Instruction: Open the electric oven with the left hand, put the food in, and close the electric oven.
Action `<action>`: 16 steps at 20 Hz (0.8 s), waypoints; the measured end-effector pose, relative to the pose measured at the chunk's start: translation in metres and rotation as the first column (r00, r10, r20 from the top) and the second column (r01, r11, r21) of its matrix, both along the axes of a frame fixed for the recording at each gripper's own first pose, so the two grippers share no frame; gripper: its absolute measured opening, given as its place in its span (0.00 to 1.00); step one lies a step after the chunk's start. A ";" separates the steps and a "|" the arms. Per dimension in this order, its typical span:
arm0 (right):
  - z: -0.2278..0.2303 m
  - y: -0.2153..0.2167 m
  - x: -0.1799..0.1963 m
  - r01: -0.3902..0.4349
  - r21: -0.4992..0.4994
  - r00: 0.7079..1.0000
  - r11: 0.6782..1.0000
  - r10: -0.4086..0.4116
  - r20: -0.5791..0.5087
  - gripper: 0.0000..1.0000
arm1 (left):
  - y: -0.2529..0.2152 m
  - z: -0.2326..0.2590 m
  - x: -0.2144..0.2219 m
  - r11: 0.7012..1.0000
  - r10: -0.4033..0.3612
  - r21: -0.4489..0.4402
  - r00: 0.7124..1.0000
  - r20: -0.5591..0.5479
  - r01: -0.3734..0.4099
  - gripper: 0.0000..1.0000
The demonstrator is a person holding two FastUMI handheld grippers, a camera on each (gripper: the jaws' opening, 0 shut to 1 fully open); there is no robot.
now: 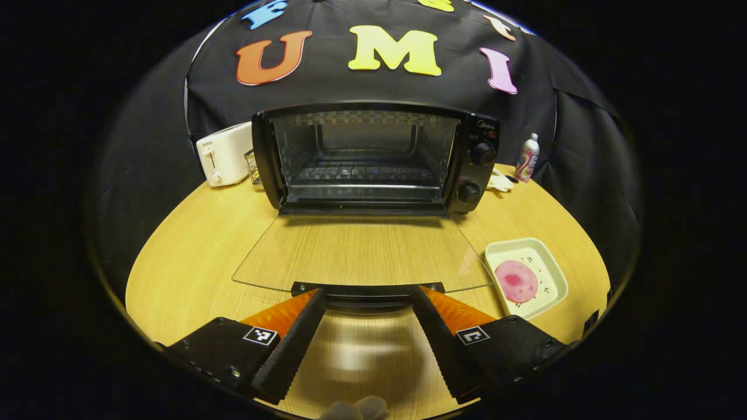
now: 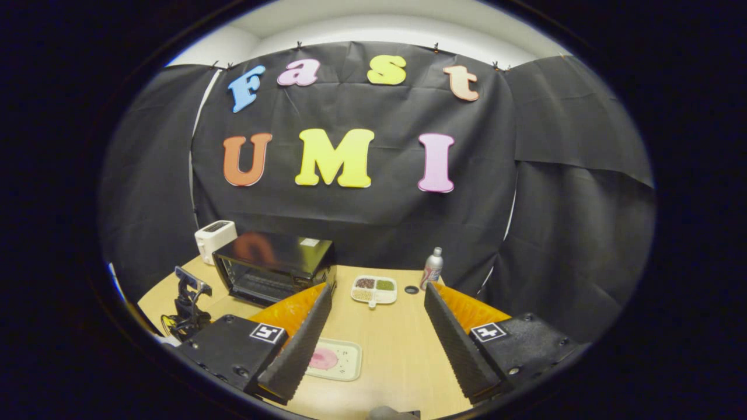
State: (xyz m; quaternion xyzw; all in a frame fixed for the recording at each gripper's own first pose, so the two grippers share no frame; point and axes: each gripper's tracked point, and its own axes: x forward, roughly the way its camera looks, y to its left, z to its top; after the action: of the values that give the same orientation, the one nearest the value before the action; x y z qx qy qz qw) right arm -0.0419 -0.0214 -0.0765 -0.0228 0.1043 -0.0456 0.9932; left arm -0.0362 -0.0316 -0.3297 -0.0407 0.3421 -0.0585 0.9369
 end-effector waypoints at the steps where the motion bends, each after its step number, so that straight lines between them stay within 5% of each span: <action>1: -0.004 -0.002 -0.001 0.004 -0.005 1.000 1.000 -0.004 -0.009 0.96 | -0.001 -0.003 -0.002 1.000 0.004 -0.005 1.000 -0.012 -0.004 0.95; 7: -0.031 -0.005 -0.004 0.012 -0.002 0.998 1.000 -0.012 -0.063 0.96 | -0.001 -0.002 -0.003 1.000 -0.013 0.018 1.000 -0.008 0.014 0.96; 16: -0.100 -0.014 0.013 0.002 0.039 0.980 0.999 0.006 -0.199 0.97 | 0.016 0.062 -0.008 1.000 0.019 0.019 0.989 0.145 -0.022 0.95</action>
State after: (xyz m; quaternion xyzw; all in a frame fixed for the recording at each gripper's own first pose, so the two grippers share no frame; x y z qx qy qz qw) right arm -0.0286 -0.0350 -0.1770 -0.0079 0.2041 -0.0400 0.9781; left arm -0.0444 -0.0159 -0.2677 -0.0304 0.2733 -0.0480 0.9603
